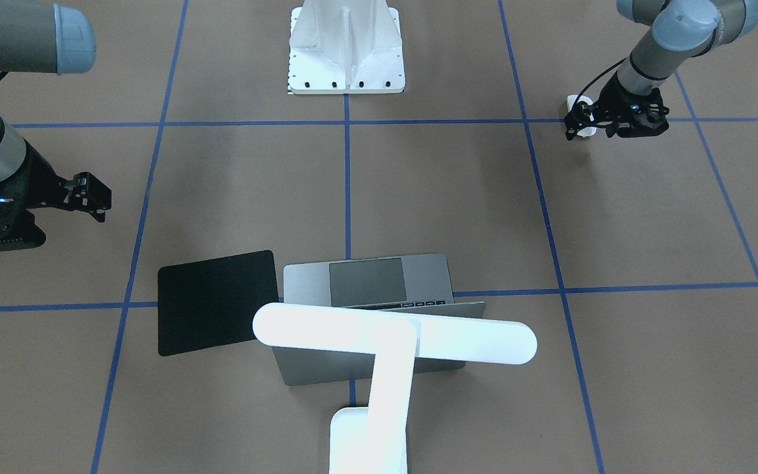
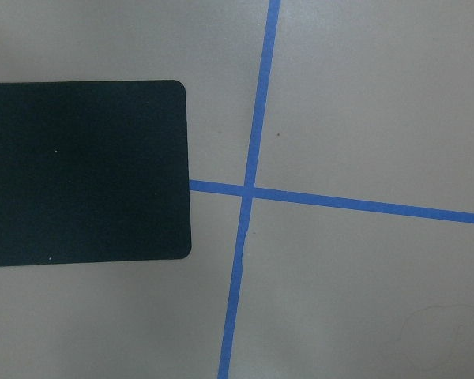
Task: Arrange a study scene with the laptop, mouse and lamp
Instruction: 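Lower the left gripper onto the white mouse and grasp it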
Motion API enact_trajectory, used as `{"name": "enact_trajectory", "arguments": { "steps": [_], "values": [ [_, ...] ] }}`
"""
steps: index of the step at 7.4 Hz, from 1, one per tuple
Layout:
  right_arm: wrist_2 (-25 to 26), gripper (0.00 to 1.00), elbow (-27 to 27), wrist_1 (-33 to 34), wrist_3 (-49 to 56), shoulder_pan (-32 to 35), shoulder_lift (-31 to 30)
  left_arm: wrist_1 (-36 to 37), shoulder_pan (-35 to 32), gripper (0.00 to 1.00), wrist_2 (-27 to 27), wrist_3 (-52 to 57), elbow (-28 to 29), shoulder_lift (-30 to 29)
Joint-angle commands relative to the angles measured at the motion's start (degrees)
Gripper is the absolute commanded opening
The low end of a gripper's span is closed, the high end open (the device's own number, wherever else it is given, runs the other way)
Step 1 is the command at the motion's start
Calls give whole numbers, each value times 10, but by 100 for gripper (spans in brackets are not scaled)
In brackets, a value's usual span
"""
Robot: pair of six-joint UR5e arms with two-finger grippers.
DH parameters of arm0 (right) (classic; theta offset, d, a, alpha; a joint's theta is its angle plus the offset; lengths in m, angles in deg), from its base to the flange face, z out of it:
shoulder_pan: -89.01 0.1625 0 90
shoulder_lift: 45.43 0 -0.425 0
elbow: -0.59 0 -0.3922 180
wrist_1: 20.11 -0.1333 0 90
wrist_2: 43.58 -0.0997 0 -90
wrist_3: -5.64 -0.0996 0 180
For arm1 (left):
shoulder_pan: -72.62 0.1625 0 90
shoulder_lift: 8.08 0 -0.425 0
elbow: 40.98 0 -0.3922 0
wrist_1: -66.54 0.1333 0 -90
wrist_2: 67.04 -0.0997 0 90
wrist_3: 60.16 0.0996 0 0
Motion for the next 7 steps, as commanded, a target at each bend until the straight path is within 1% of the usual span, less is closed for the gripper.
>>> {"name": "enact_trajectory", "arguments": {
  "steps": [1, 4, 5, 7],
  "values": [
    [2, 100, 0, 1, 0, 0, 0, 0, 31, 100, -26, 0, -10, 26],
    [2, 100, 1, 3, 0, 0, 0, -4, 62, 100, -44, -21, -10, 35],
    [2, 100, 2, 3, 0, 0, 0, -5, 84, 100, -63, -27, -10, 35],
    [3, 100, 1, 3, 1, 1, -1, -7, 109, 100, -69, -33, -10, 35]
  ]
}}
